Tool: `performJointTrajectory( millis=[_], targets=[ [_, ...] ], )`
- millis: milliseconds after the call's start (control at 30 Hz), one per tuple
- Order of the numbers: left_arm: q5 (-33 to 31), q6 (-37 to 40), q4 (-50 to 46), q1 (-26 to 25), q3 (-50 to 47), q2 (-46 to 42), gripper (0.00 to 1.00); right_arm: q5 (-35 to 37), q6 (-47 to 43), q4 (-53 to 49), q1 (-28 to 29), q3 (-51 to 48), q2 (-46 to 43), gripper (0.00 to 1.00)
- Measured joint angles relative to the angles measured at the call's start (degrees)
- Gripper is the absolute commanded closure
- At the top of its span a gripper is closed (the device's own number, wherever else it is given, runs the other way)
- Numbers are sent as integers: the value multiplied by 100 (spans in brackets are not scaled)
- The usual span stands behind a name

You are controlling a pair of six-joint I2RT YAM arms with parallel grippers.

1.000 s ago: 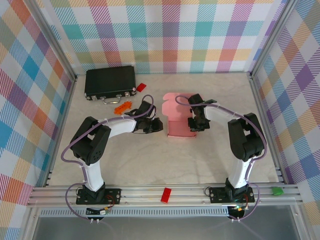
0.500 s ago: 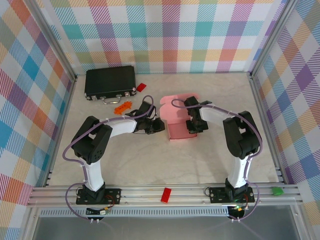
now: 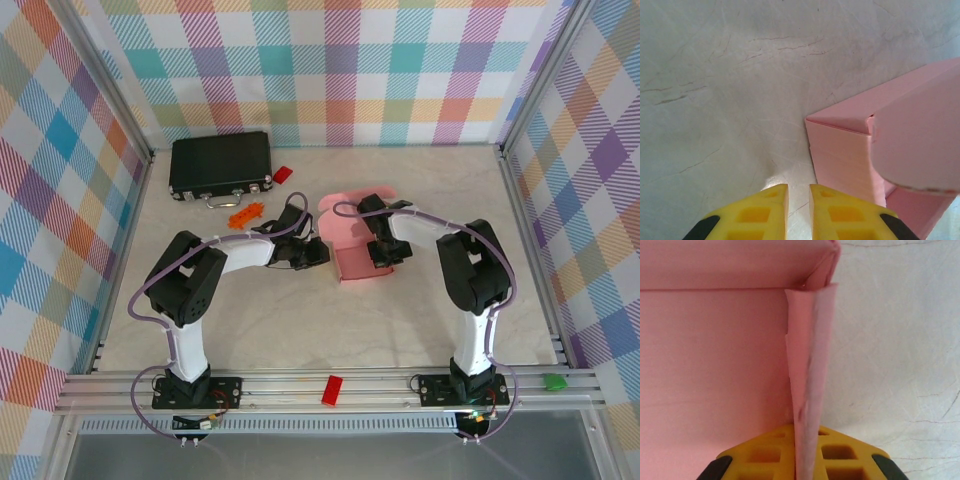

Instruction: Fold the paper box

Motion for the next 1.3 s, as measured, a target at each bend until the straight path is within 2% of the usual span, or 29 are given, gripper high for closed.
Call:
performJointTrajectory(
  millis=[700, 1100, 1300],
  targets=[
    [-2, 2, 0, 0, 0, 0, 82, -431, 157, 26, -11, 101, -214, 64],
    [-4, 2, -4, -26, 0, 74, 82, -417, 173, -50, -11, 101, -431, 65],
    [-7, 2, -4, -26, 0, 74, 82, -415, 170, -164, -11, 101, -435, 70]
  ],
)
